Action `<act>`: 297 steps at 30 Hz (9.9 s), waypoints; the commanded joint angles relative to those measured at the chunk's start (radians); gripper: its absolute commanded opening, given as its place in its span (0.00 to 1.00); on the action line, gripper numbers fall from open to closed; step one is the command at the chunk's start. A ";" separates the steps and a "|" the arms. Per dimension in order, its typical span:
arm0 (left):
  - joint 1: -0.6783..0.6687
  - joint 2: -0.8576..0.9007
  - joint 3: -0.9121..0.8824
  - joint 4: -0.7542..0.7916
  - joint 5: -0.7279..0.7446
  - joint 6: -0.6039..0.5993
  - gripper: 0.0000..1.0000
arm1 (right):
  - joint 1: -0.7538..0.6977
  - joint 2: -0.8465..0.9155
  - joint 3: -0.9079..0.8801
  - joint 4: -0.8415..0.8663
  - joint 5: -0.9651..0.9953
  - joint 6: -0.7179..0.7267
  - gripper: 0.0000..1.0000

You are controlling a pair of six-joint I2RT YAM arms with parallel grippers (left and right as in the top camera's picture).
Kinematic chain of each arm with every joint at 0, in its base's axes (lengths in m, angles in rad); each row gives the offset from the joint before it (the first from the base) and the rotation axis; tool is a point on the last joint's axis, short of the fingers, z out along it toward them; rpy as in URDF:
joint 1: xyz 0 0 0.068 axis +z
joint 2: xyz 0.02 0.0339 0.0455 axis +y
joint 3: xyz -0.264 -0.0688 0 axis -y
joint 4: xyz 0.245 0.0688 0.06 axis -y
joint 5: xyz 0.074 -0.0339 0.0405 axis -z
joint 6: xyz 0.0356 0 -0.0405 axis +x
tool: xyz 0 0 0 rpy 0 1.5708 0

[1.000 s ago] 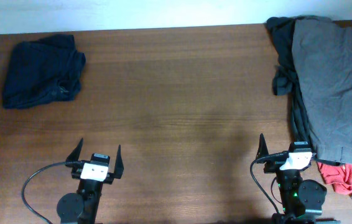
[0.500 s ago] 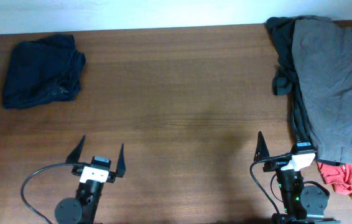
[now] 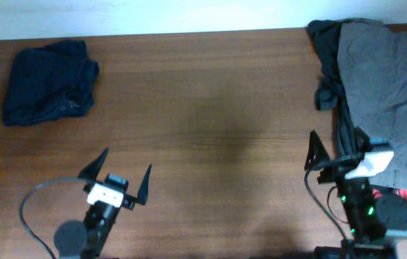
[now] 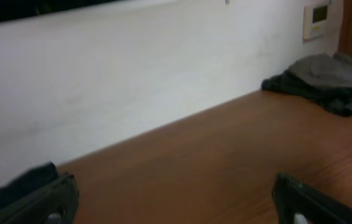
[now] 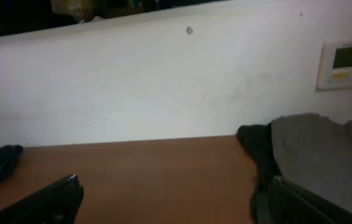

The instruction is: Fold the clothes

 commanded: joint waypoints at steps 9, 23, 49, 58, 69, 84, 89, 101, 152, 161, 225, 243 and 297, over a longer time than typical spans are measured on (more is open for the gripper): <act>-0.003 0.660 0.603 -0.349 0.041 -0.014 0.99 | 0.005 0.591 0.587 -0.361 -0.005 -0.034 0.99; -0.087 1.453 1.425 -0.994 0.051 -0.015 0.99 | -0.176 1.068 0.852 -0.450 0.054 0.037 0.99; -0.360 1.770 1.503 -0.758 -0.082 -0.014 0.99 | -0.752 1.402 0.851 -0.381 0.029 0.058 0.85; -0.391 1.770 1.503 -0.788 -0.082 0.077 0.99 | -0.797 1.530 0.851 -0.384 -0.005 0.022 0.84; -0.391 1.770 1.503 -0.787 -0.082 0.077 0.99 | -0.801 1.551 0.852 -0.341 -0.079 0.013 0.32; -0.391 1.770 1.503 -0.795 -0.082 0.076 0.99 | -0.814 1.551 0.852 -0.307 -0.179 0.009 0.69; -0.391 1.770 1.503 -0.815 -0.082 0.076 0.99 | -0.814 1.556 0.852 -0.291 -0.087 -0.034 0.73; -0.391 1.770 1.503 -0.823 -0.082 0.076 0.99 | -0.814 1.635 0.852 -0.269 -0.090 -0.033 0.31; 0.098 1.764 1.973 -1.218 -0.082 0.065 0.99 | 0.667 1.624 1.405 -0.689 -0.199 -0.006 0.04; 0.103 1.764 1.973 -1.214 -0.106 0.076 0.99 | 0.786 1.655 1.406 -0.679 -0.198 -0.021 0.66; -0.034 2.008 1.806 -1.600 -0.267 -0.018 0.01 | 0.219 1.612 1.381 -1.032 -0.042 -0.052 0.90; 0.100 1.997 1.872 -1.046 -0.290 -0.015 0.99 | 0.198 1.617 1.381 -0.944 0.063 -0.056 0.90; -0.269 1.902 1.199 -1.133 -0.251 -0.272 0.01 | 0.160 1.818 1.381 -0.829 0.104 -0.111 0.04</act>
